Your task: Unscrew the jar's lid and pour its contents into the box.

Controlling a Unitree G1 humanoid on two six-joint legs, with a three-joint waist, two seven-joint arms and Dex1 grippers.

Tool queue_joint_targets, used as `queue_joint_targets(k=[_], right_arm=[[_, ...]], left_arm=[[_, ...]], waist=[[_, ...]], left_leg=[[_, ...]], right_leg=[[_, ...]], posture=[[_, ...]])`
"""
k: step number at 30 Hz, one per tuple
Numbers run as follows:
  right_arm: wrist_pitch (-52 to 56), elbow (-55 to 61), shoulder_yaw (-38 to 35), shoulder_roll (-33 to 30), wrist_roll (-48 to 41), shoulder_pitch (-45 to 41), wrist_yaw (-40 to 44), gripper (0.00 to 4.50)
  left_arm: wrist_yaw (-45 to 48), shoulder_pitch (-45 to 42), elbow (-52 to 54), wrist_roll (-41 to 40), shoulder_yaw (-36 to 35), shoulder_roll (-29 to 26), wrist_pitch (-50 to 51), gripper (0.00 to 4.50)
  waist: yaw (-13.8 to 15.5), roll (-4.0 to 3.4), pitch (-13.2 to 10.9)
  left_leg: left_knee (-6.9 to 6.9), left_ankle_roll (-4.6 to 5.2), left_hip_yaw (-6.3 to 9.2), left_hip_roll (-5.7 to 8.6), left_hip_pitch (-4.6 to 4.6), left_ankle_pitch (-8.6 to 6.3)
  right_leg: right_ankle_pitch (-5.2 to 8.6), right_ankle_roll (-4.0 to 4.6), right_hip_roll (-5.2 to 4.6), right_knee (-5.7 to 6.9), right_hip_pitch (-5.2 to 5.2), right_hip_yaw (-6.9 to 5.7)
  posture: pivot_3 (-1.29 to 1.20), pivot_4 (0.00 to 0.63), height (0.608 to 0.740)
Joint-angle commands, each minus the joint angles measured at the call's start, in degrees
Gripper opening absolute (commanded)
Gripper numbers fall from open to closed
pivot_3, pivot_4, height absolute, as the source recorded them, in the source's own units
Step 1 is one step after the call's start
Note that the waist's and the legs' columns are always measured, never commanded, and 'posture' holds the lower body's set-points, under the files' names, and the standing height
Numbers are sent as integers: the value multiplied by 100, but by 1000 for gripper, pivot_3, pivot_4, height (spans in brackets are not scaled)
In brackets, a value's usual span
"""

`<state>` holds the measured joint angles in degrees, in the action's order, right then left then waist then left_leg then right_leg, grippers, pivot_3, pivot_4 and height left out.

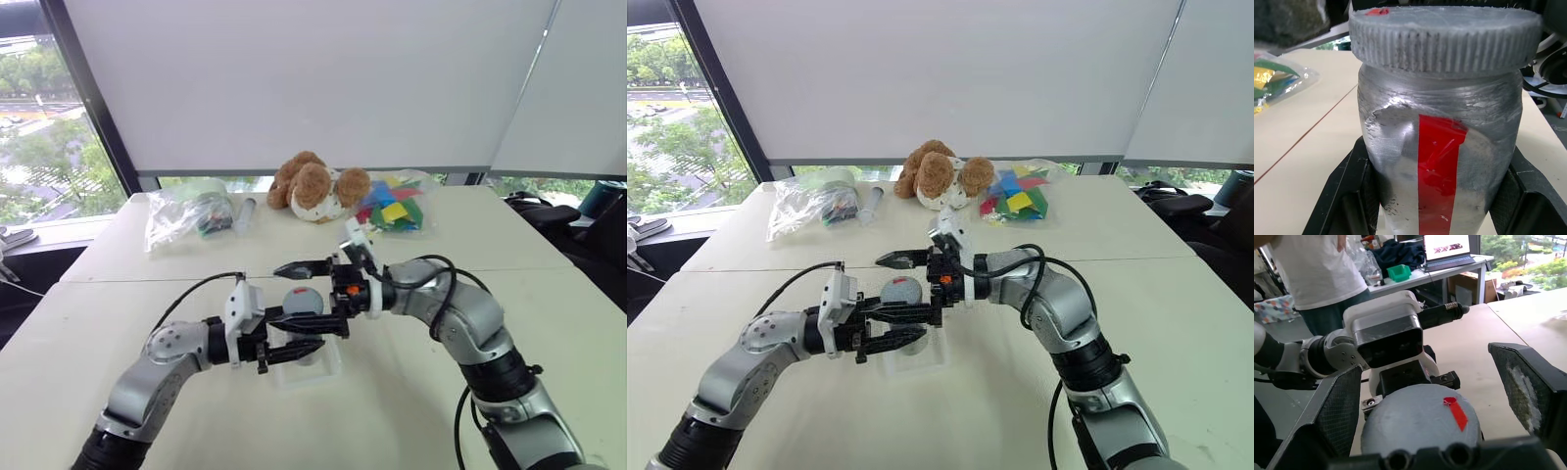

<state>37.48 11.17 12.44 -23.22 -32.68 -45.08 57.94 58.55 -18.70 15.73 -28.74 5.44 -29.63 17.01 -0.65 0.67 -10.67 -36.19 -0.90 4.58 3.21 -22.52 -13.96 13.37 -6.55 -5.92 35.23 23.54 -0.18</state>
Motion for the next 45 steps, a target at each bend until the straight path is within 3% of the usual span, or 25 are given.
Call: queue_joint_targets(k=[1,31,36,45], right_arm=[[-125,12,-77,37,42,-135,9,4486],[-311,-268,-608,-587,-174,325,750,4486],[-171,-14,-728,-565,-656,389,1103,4486],[-138,36,-358,-387,-335,72,722,4486]], left_arm=[[1,-51,158,-59,-76,-8,-43,2147],[-64,79,227,-62,-92,-74,-70,2147],[-69,114,265,-76,-106,-101,-44,2147],[-51,134,279,-96,-97,-138,-8,2147]], waist=[[-2,0,0],[-1,0,0],[1,0,0],[-1,0,0]], left_leg=[[0,0,0,0,0,0],[0,0,0,-1,0,0],[0,0,-1,-1,0,0],[0,0,0,-1,0,0]], right_leg=[[0,0,0,0,0,0],[0,0,1,1,0,0],[0,0,1,1,-1,0],[0,0,1,1,1,0]], posture=[[0,150,740],[0,150,740],[0,150,740],[0,150,740]])
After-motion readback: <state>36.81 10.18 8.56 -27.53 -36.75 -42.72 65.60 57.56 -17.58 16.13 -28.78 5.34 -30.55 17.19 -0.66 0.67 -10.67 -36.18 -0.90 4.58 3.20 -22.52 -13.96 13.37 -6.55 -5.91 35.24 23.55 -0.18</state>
